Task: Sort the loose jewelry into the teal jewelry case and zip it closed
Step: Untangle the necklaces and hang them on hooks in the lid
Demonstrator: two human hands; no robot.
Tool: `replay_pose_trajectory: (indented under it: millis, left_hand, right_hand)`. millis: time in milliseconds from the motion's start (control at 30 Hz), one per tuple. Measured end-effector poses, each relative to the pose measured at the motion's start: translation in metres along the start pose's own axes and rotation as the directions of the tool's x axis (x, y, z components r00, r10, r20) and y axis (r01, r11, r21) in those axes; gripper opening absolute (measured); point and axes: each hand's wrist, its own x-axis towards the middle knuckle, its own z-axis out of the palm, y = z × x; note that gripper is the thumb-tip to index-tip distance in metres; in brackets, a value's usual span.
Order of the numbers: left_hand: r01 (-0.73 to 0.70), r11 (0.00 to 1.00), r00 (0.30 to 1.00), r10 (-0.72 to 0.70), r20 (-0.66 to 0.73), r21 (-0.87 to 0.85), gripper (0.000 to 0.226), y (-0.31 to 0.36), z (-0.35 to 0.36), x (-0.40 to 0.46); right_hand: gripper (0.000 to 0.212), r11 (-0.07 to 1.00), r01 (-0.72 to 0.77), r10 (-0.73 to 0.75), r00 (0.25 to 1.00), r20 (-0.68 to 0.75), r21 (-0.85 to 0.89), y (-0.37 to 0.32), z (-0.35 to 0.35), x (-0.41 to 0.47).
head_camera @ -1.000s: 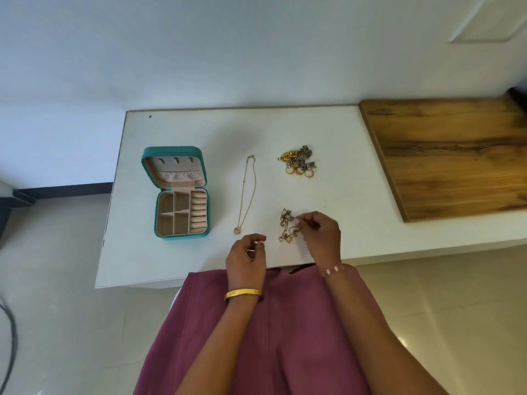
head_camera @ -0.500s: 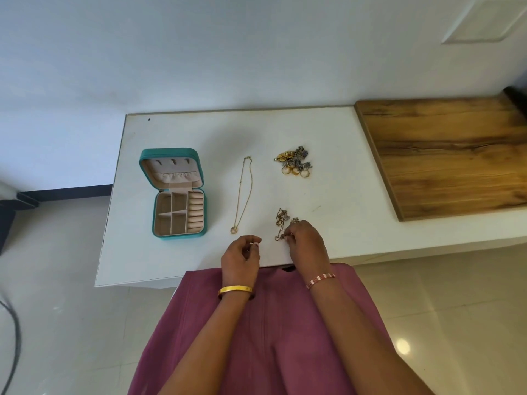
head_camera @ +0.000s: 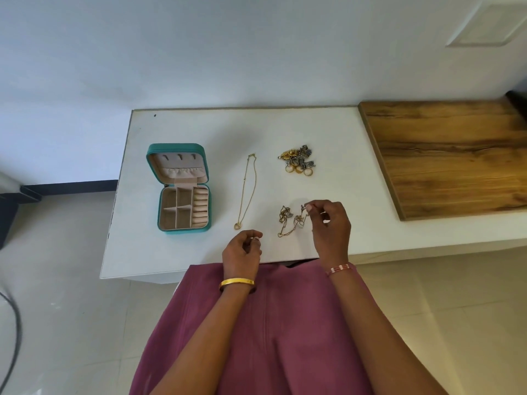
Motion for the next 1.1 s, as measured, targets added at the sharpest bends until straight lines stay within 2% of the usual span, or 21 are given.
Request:
replay_pose_trajectory:
  millis: [100,167,233,467,600,700,833,1000,1100]
  left_hand:
    - [-0.031,0.999,0.999,0.031,0.018,0.040,0.020,0.005,0.000,-0.004]
    - [-0.051,0.997,0.998,0.049,0.031,0.059,0.020,0.011,0.000,-0.008]
    - [-0.077,0.994,0.996,0.074,0.047,0.077,0.019,0.017,0.000,-0.011]
    - [-0.182,0.979,0.983,0.178,0.055,0.087,0.019,0.048,-0.006,-0.027]
    - [-0.243,0.970,0.970,0.241,0.042,0.030,0.021,0.074,-0.013,-0.036]
    - [-0.306,0.952,0.951,0.306,0.046,0.004,0.021,0.099,-0.018,-0.042]
    - [-0.434,0.901,0.901,0.434,0.022,0.001,0.020,0.134,-0.026,-0.051]
    - [-0.509,0.860,0.859,0.510,0.047,-0.036,0.025,0.171,-0.032,-0.070]
    - [-0.492,0.865,0.861,0.500,0.090,-0.099,0.024,0.187,-0.033,-0.083]
  right_hand:
    - [0.011,0.993,-0.090,0.086,0.995,0.053,0.082,-0.012,-0.008,0.005]
    - [0.021,0.984,-0.111,0.098,0.990,0.100,0.140,-0.024,-0.015,0.007]
    - [0.021,0.980,-0.102,0.079,0.988,0.135,0.171,-0.038,-0.022,0.009]
    - [0.010,0.981,-0.038,-0.004,0.976,0.217,0.192,-0.089,-0.044,0.012]
    - [0.018,0.969,0.002,-0.067,0.965,0.254,0.249,-0.116,-0.058,0.010]
    - [0.013,0.960,0.021,-0.098,0.959,0.266,0.278,-0.134,-0.070,0.009]
    - [0.020,0.952,0.072,-0.152,0.955,0.256,0.299,-0.159,-0.084,0.006]
    - [0.016,0.957,0.156,-0.233,0.915,0.329,0.243,-0.186,-0.099,-0.005]
    - [0.016,0.949,0.242,-0.301,0.887,0.351,0.202,-0.199,-0.107,-0.013]
